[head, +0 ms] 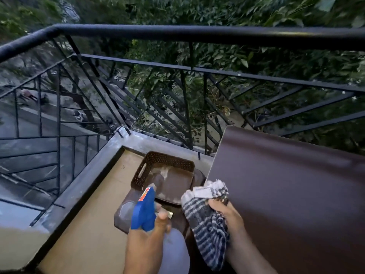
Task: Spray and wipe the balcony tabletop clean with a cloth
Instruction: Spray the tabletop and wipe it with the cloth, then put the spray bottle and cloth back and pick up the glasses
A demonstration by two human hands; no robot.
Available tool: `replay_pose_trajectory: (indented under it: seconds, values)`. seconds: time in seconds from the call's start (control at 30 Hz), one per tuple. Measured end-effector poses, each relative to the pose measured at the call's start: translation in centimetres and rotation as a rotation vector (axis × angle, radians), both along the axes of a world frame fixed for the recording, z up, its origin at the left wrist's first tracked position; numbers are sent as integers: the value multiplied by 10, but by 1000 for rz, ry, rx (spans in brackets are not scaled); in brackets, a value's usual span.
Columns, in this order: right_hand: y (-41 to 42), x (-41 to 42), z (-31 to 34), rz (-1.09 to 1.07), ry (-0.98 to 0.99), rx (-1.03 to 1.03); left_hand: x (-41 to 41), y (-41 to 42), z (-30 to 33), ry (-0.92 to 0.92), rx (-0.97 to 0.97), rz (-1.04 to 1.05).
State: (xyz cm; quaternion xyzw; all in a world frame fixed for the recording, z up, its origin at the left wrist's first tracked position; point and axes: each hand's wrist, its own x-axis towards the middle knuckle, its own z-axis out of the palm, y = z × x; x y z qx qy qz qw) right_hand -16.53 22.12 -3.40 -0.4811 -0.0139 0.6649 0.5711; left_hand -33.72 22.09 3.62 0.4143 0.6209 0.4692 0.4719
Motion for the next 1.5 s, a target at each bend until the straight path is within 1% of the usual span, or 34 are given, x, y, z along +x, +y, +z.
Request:
replay_pose_trajectory:
  seconds: [0.1, 0.2, 0.27, 0.37, 0.47, 0.57, 0.7, 0.83, 0.93, 1.0, 1.17, 1.23, 1.3, 1.4, 1.5]
  values:
    - [44, -29, 2, -50, -107, -8, -27, 46, -13, 132, -35, -34]
    - [90, -51, -9, -76, -176, -23, -47, 98, -26, 209, -102, -42]
    - [117, -60, -22, -82, -226, -45, -56, 130, -33, 171, -108, -47]
    - [152, -71, -49, -83, -345, -88, -68, 174, -53, 140, -90, -147]
    - [175, -83, -78, -95, -406, -129, -72, 210, -70, 25, -66, -234]
    - [191, -98, -110, -108, -405, -178, -77, 235, -103, 61, -110, -296]
    - [206, -119, -139, -119, -334, -236, -82, 252, -133, 62, -99, -373]
    - [214, -130, -159, -111, -342, -376, -90, 261, -165, 87, -83, -397]
    - [212, -133, -185, -105, -466, -415, -97, 264, -188, 159, -69, -458]
    - [209, -133, -211, -85, -560, -443, -102, 263, -198, 158, -58, -506]
    - [209, -135, -165, 49, -842, -547, -109, 256, -210, 145, -78, -551]
    - [207, -135, -160, 88, -951, -539, -110, 254, -211, 122, -101, -548]
    - [205, -135, -156, 118, -992, -537, -110, 254, -211, 107, -122, -564]
    - [202, -134, -154, 157, -1042, -614, -113, 253, -213, 107, -107, -573]
    - [194, -136, -151, 204, -1117, -579, -120, 248, -216, 126, -103, -561]
